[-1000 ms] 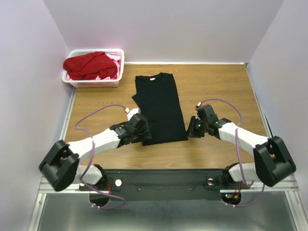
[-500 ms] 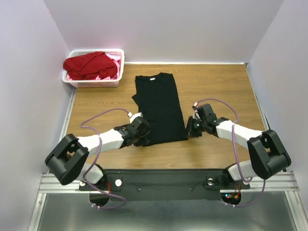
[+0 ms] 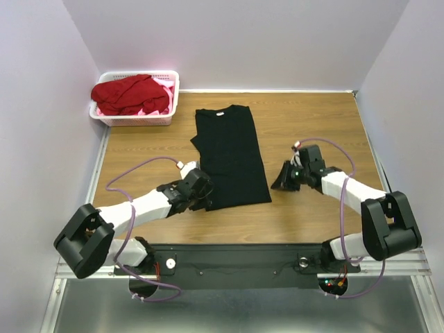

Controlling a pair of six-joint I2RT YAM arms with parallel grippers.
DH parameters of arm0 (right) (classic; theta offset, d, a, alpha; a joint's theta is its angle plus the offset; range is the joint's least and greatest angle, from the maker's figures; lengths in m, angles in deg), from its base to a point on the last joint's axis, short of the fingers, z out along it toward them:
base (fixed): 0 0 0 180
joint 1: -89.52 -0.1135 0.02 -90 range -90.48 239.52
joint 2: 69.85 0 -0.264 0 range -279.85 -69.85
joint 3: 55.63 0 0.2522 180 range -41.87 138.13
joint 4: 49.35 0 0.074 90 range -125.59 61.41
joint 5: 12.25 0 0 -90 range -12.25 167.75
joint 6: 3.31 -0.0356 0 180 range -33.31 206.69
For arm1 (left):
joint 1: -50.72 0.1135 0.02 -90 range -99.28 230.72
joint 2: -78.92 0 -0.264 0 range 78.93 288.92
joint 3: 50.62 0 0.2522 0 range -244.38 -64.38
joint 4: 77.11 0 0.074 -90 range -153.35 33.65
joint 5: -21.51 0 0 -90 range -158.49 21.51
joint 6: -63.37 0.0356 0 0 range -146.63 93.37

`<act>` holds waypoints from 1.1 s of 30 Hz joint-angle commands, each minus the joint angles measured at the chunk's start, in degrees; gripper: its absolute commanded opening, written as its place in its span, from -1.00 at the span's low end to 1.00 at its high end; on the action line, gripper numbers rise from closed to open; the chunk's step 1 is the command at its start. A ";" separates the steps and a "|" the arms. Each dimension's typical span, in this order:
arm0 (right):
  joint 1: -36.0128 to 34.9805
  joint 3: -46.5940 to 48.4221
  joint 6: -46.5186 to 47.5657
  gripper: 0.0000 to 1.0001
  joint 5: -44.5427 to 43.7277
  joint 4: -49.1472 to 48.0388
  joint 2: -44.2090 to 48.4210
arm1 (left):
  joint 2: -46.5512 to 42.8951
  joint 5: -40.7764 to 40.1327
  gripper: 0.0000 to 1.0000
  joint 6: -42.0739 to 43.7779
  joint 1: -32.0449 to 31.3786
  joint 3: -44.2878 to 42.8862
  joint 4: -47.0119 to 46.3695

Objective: Fold and stack the t-shirts
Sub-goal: Fold the tshirt

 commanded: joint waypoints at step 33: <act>4.54 26.03 3.64 -0.36 0.23 0.81 -19.89 | 12.30 -7.02 0.04 13.44 11.08 -22.32 5.29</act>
